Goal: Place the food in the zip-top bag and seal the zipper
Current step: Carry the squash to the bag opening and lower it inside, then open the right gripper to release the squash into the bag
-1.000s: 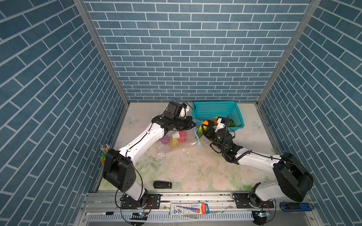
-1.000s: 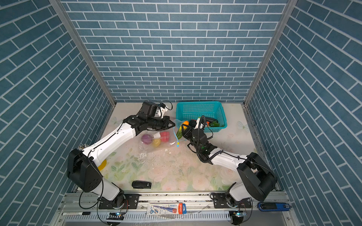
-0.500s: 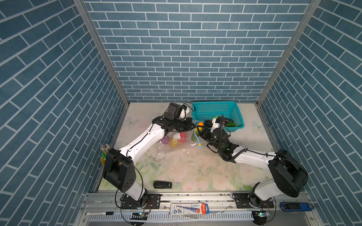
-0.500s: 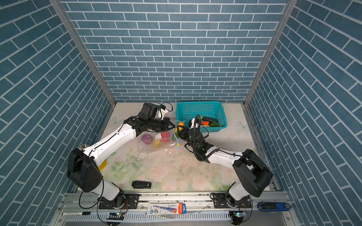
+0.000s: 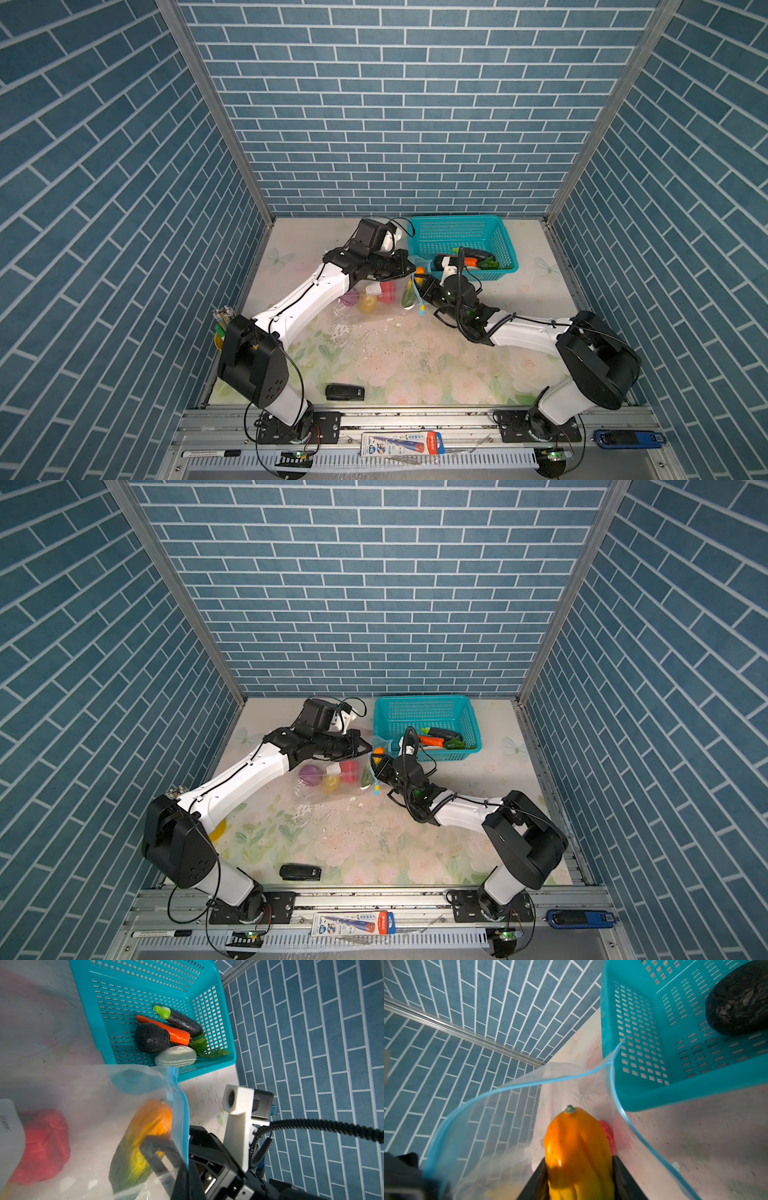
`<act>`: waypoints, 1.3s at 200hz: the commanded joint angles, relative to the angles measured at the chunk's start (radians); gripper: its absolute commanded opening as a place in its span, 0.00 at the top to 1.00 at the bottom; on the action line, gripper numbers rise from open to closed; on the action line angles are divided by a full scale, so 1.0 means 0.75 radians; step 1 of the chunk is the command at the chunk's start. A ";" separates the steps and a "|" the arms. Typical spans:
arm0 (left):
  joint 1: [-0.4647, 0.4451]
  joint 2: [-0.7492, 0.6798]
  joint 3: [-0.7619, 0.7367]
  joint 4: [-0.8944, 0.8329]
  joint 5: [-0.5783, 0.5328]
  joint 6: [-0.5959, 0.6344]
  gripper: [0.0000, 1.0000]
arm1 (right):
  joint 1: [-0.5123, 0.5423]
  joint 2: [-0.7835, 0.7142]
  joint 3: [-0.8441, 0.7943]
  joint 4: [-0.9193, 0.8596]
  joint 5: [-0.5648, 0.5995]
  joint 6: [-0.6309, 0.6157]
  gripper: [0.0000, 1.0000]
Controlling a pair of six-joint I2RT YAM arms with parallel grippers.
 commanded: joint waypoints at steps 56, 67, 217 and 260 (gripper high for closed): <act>-0.008 -0.026 -0.034 0.036 0.019 0.003 1.00 | 0.008 0.069 0.132 -0.065 -0.088 -0.030 0.45; -0.009 -0.027 -0.035 0.038 0.019 0.004 1.00 | 0.008 0.076 0.136 -0.073 -0.092 -0.028 0.44; -0.008 -0.032 -0.049 0.045 0.008 0.004 1.00 | 0.010 -0.083 0.106 -0.174 -0.056 -0.089 0.40; -0.008 -0.028 -0.059 0.062 0.007 -0.005 1.00 | 0.010 -0.157 0.052 -0.191 -0.003 -0.102 0.40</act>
